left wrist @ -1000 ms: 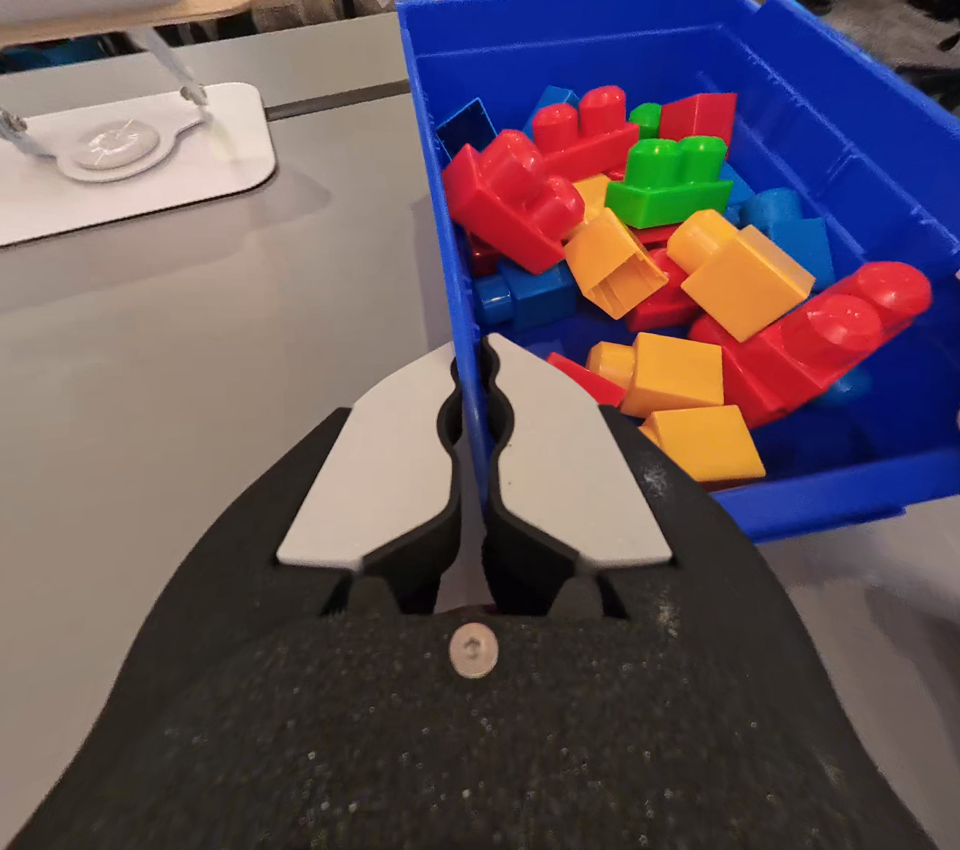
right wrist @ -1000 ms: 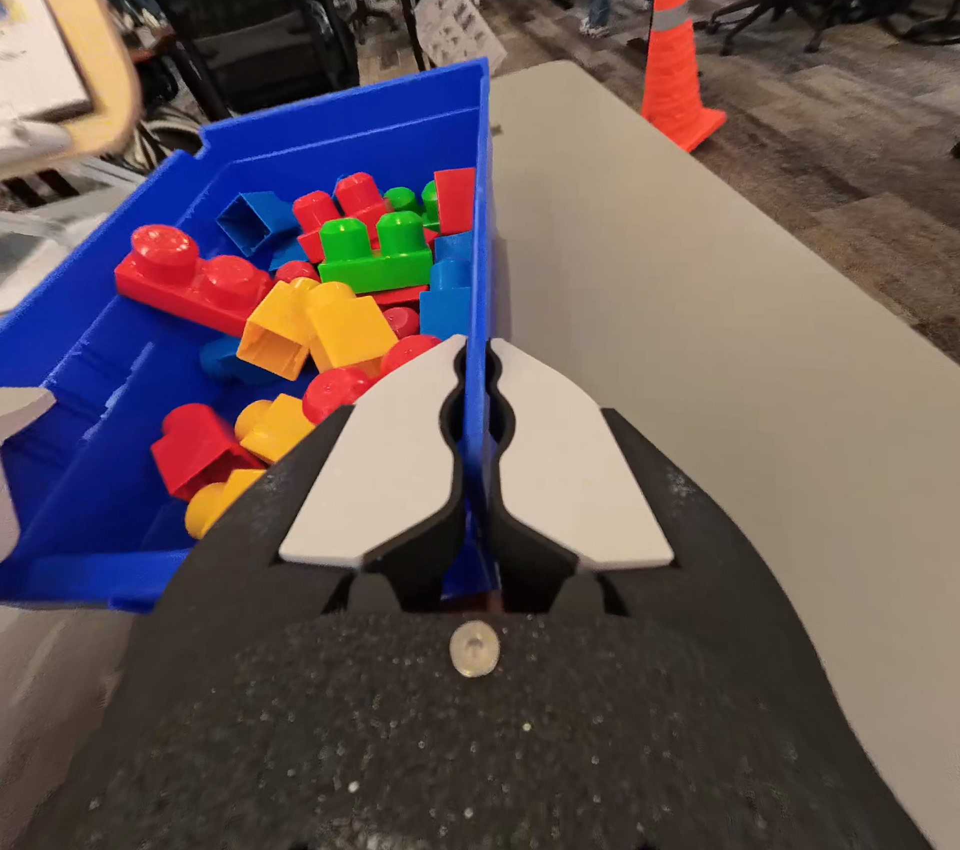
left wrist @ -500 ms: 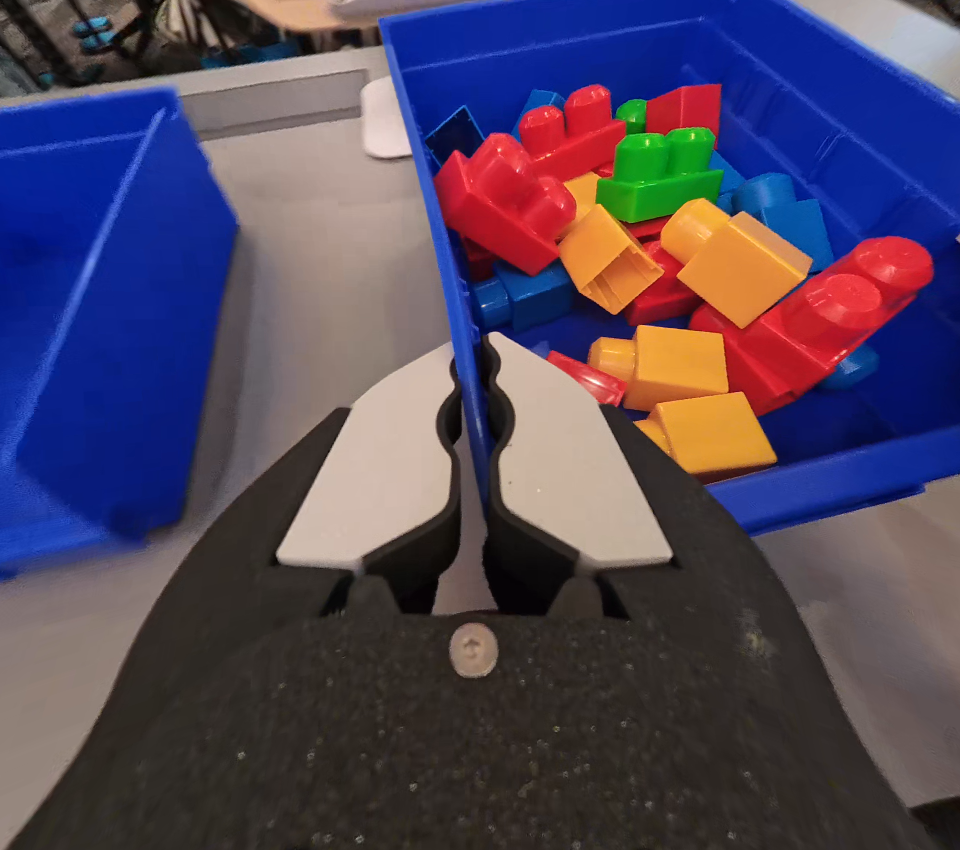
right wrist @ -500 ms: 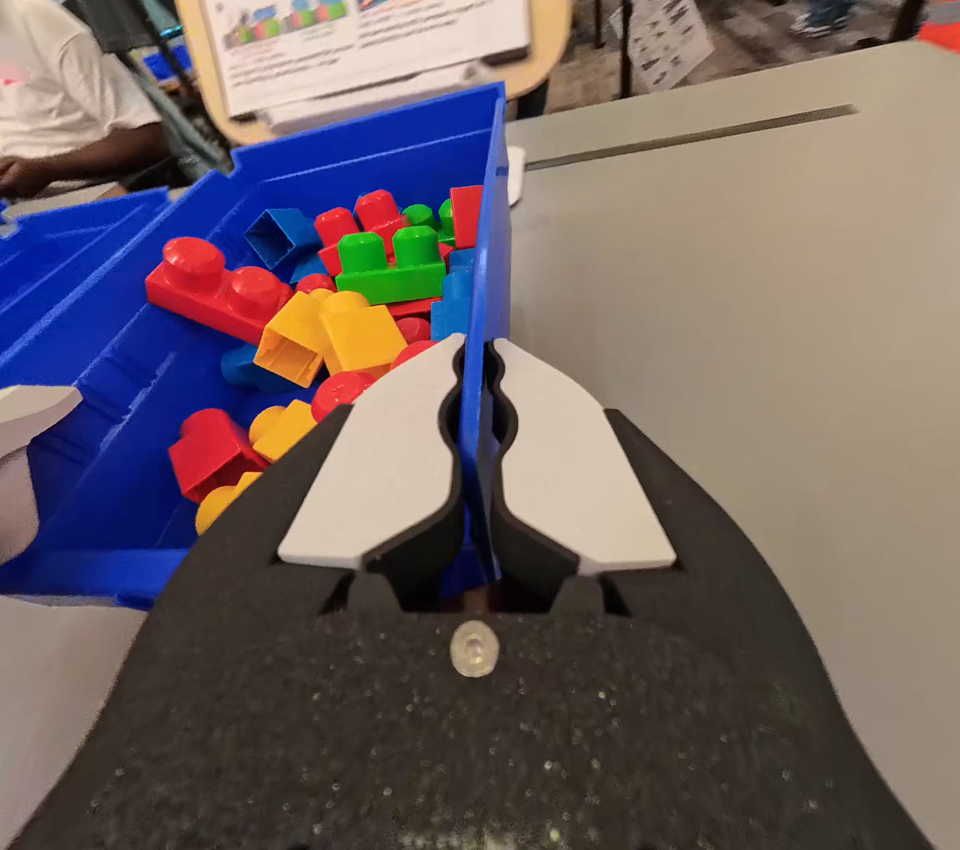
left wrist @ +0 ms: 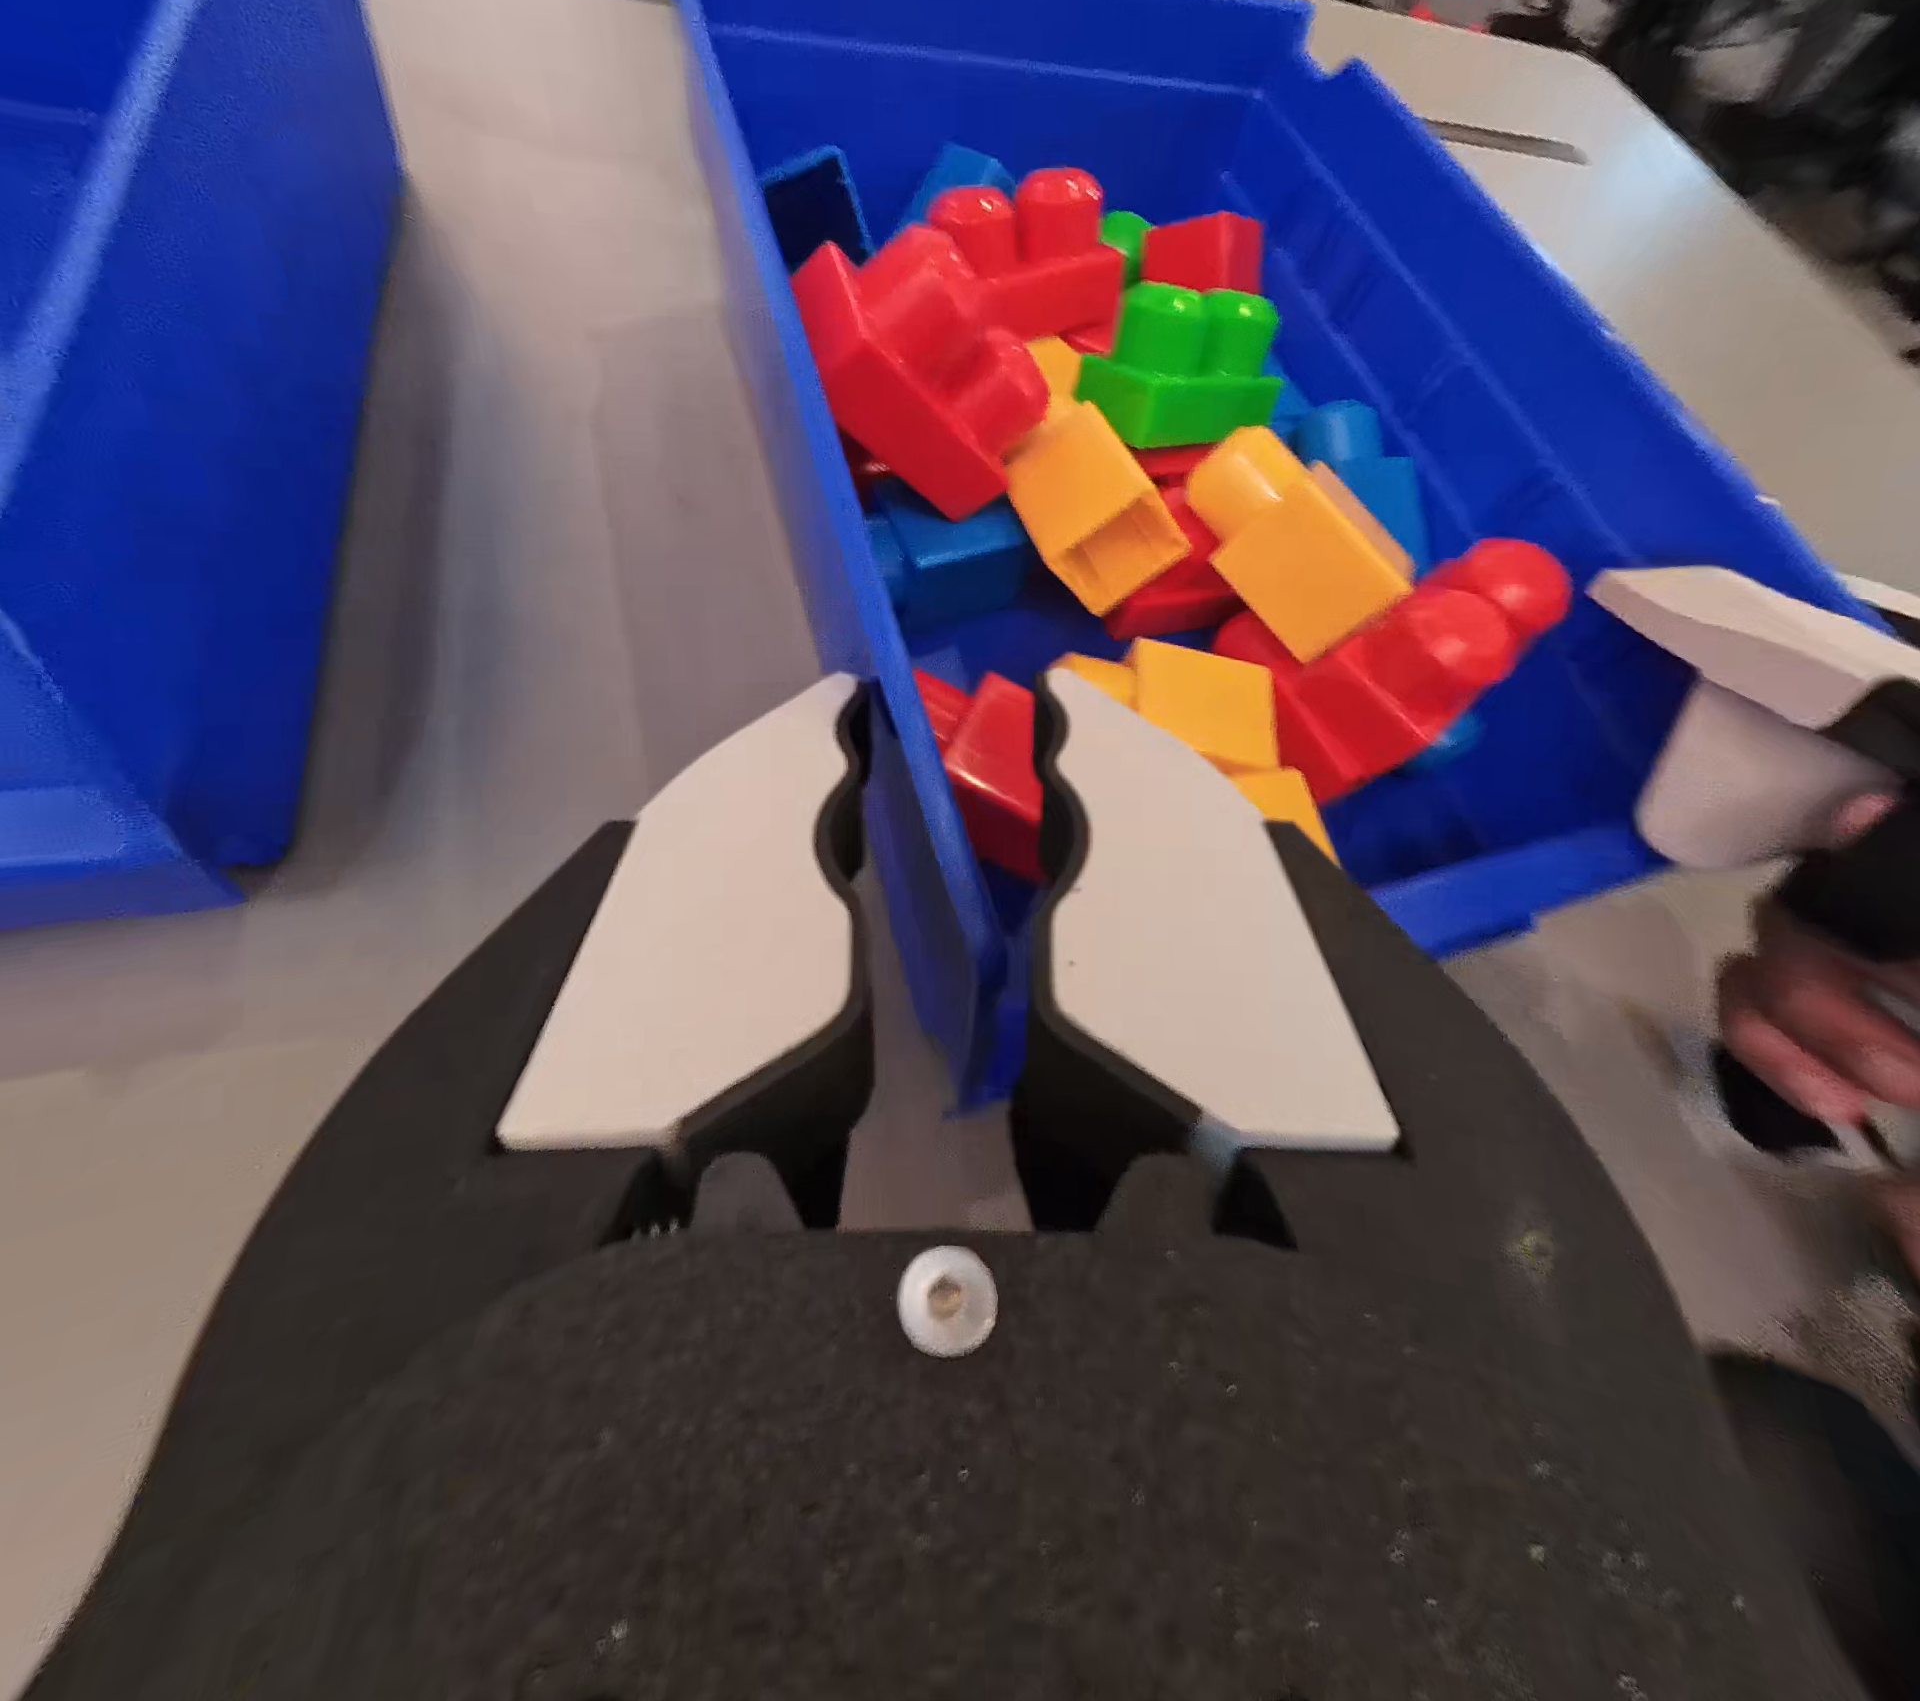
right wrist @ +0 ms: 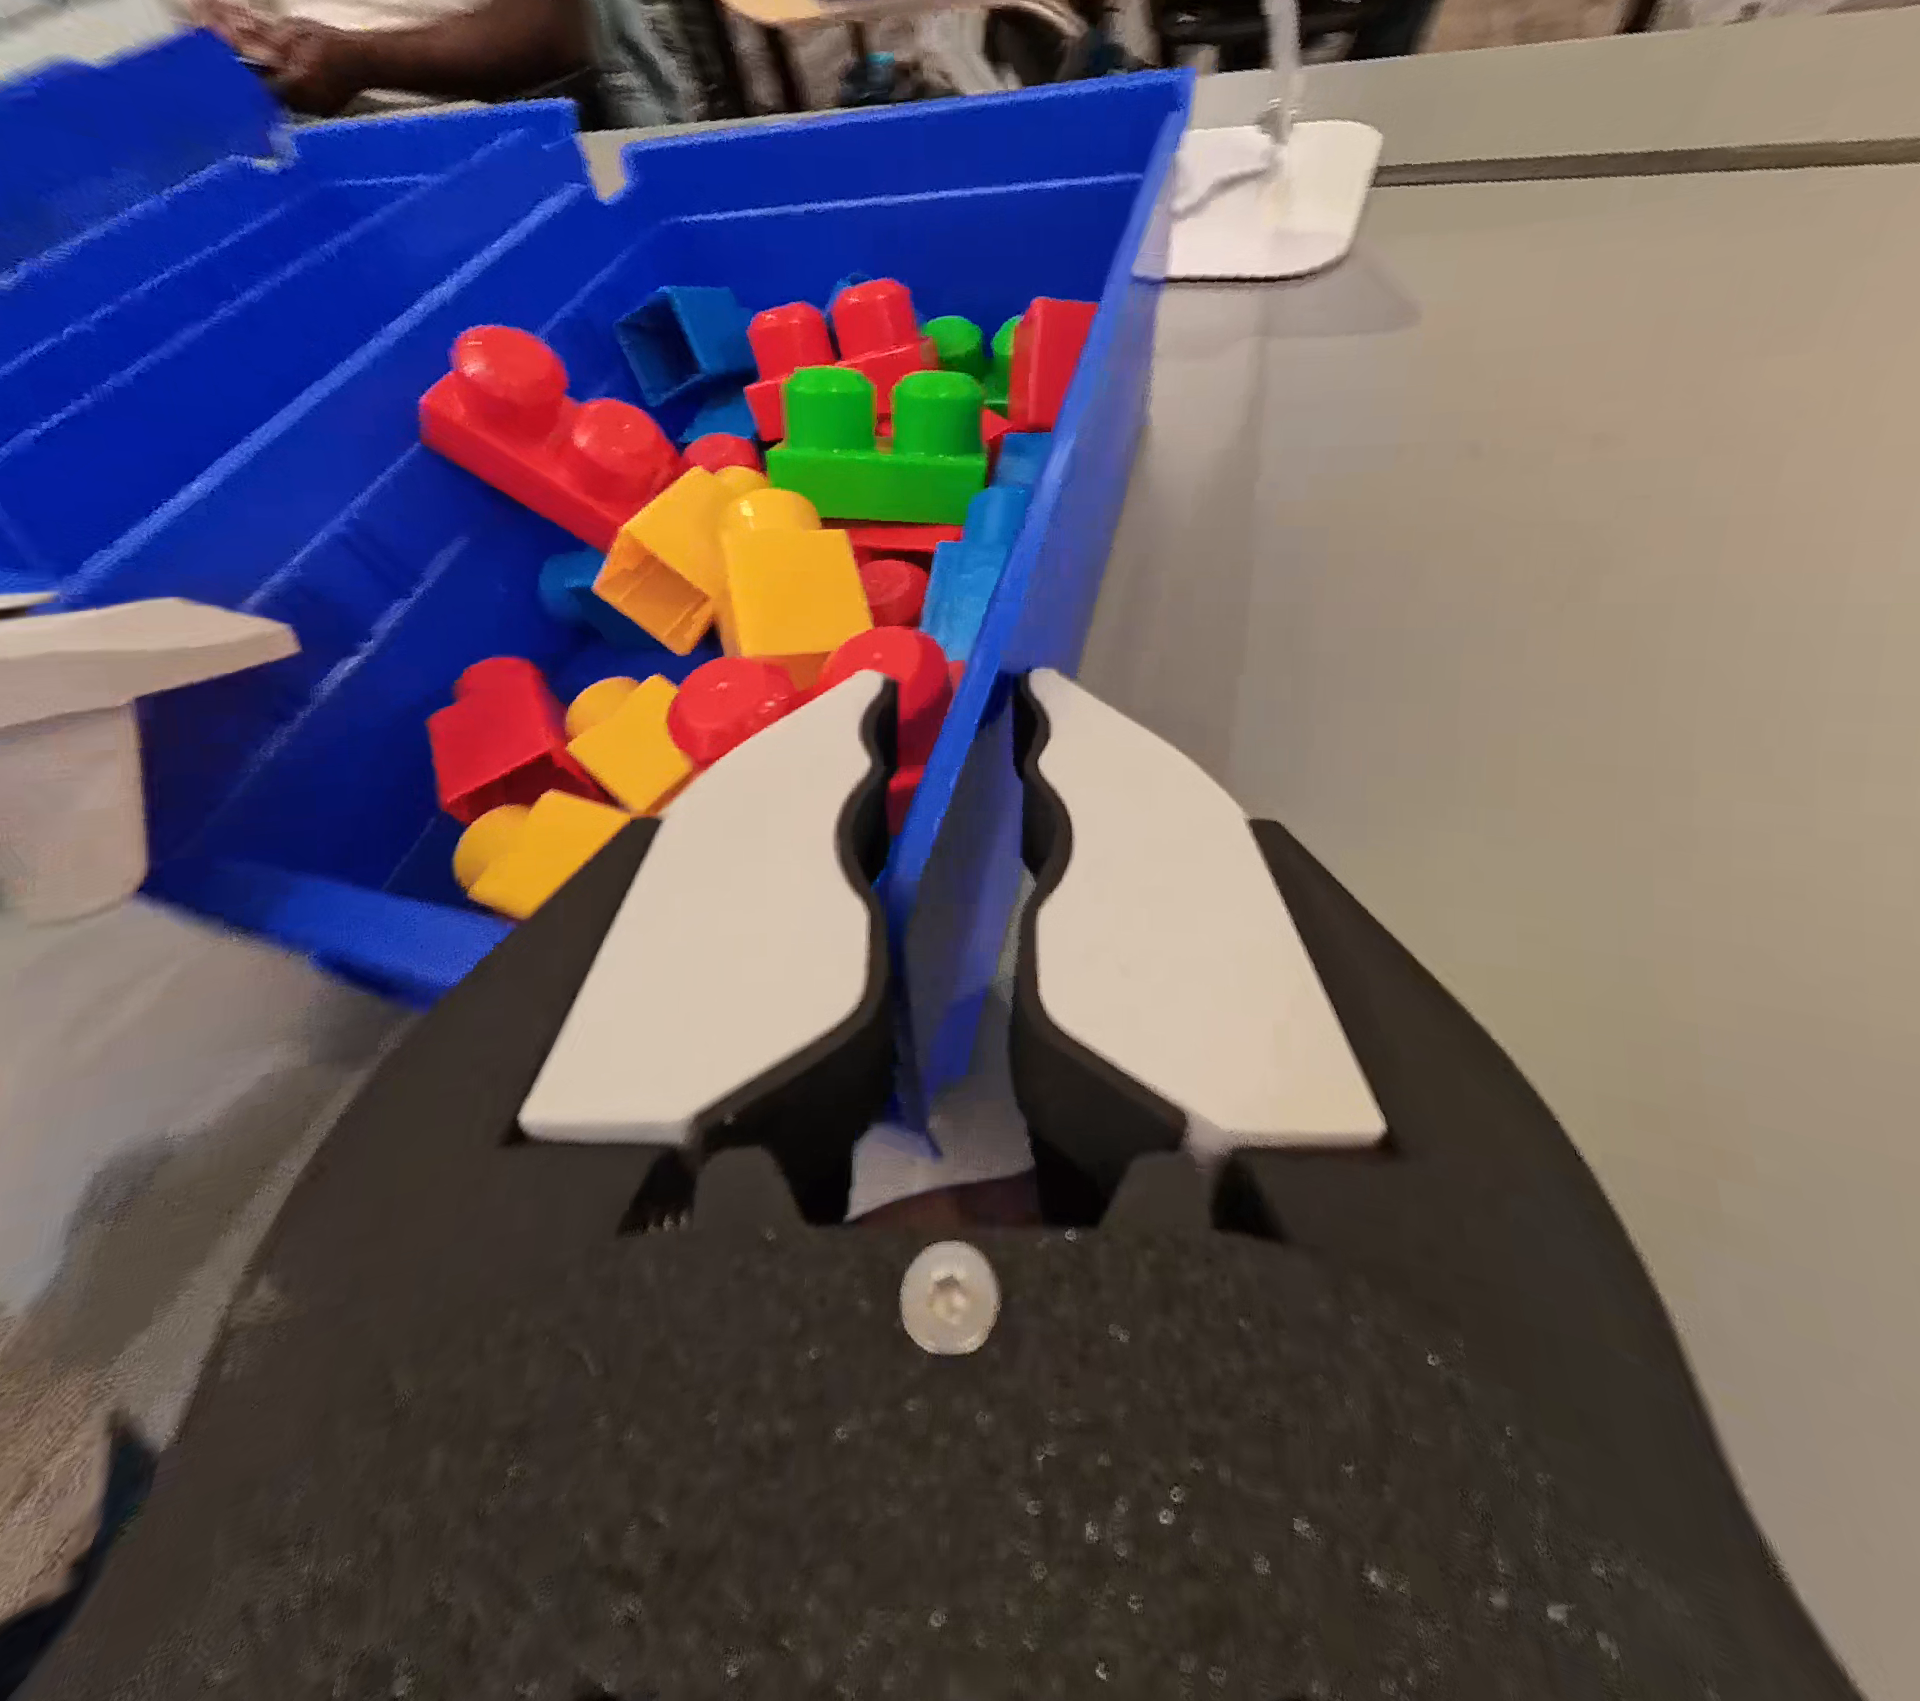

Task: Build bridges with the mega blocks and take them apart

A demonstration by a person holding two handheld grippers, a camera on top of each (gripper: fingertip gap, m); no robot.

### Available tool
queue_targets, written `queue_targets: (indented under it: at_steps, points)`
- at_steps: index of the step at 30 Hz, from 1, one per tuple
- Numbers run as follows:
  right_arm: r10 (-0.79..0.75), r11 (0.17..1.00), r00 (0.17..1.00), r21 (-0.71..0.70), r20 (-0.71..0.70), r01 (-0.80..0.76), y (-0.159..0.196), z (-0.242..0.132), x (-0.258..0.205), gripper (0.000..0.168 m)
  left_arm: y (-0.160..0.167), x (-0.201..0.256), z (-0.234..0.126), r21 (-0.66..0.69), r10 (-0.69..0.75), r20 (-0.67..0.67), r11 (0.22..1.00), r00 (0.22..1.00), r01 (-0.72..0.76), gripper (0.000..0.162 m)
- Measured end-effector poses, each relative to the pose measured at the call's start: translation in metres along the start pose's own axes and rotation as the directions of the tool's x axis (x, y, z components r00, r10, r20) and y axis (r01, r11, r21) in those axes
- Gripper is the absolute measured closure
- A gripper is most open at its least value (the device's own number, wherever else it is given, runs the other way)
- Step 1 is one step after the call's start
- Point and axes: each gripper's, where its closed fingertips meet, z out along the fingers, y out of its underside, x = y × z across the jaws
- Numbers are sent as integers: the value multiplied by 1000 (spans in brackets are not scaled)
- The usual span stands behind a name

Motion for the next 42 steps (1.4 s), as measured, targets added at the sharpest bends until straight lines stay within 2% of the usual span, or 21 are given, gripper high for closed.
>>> queue_targets:
  at_steps: [3, 5, 6, 8, 10, 12, 14, 18, 20, 21, 22, 23, 27, 31, 36, 37, 39, 40, 42]
  points:
    - [-43, 996, 990, 83, 136, 32, -4, -27, -5, 130, -2, 0, -31, -23, 9, -83, 1000, 997, -11, 108]
    - [-98, 982, 986, 172, 138, 74, -7, -52, 3, 131, -4, -21, -61, -18, 47, -57, 999, 997, -49, 96]
    - [-94, 976, 985, 211, 145, 62, -9, -63, 4, 132, -5, -38, -76, -21, 53, -33, 998, 998, -54, 89]
    - [-61, 965, 978, 261, 200, 7, -17, -82, -2, 135, -7, -85, -100, -26, 34, 32, 999, 999, -33, 86]
    - [-90, 952, 971, 304, 220, 20, -22, -93, -13, 139, -11, -152, -112, -52, 13, 155, 999, 988, -5, 81]
    - [-144, 947, 968, 314, 206, 75, -20, -94, -24, 145, -20, -220, -112, -54, -16, 272, 998, 962, 32, 78]
    - [-171, 949, 958, 301, 228, 98, -14, -90, -38, 147, -30, -267, -101, -35, -65, 301, 996, 951, 79, 78]
    - [-161, 967, 934, 242, 319, 85, 7, -84, -68, 148, -44, -318, -64, -42, -95, 318, 992, 943, 115, 78]
    - [-161, 972, 915, 218, 370, 82, 16, -85, -86, 148, -46, -325, -47, -54, -108, 300, 990, 948, 130, 95]
    - [-163, 976, 901, 200, 403, 87, 22, -84, -97, 147, -46, -324, -40, -54, -122, 265, 989, 956, 141, 111]
    - [-166, 979, 886, 177, 432, 97, 29, -84, -108, 147, -46, -320, -36, -51, -143, 224, 986, 964, 158, 139]
    - [-171, 982, 872, 156, 459, 110, 36, -82, -119, 146, -46, -318, -35, -36, -167, 206, 983, 964, 178, 152]
    - [-242, 968, 810, 80, 535, 236, 64, -64, -174, 138, -33, -316, -57, -60, -132, 285, 986, 949, 155, 155]
    - [-274, 953, 793, 43, 544, 300, 69, -37, -240, 123, -2, -302, -111, -15, -153, 374, 985, 915, 171, 155]
    - [-302, 946, 850, 26, 431, 322, 67, 5, -303, 123, 38, -286, -181, 66, -194, 427, 981, 883, 183, 156]
    - [-292, 949, 875, 6, 387, 314, 68, 13, -306, 132, 44, -282, -191, 67, -192, 423, 981, 886, 181, 156]
    - [-308, 941, 883, -20, 354, 337, 76, 21, -313, 130, 54, -274, -205, 61, -182, 407, 983, 895, 173, 155]
    - [-314, 940, 880, -11, 357, 340, 78, 22, -317, 136, 59, -269, -211, 60, -174, 405, 985, 898, 164, 155]
    - [-328, 939, 873, 20, 360, 345, 77, 20, -324, 136, 66, -257, -218, 72, -157, 397, 987, 904, 140, 156]
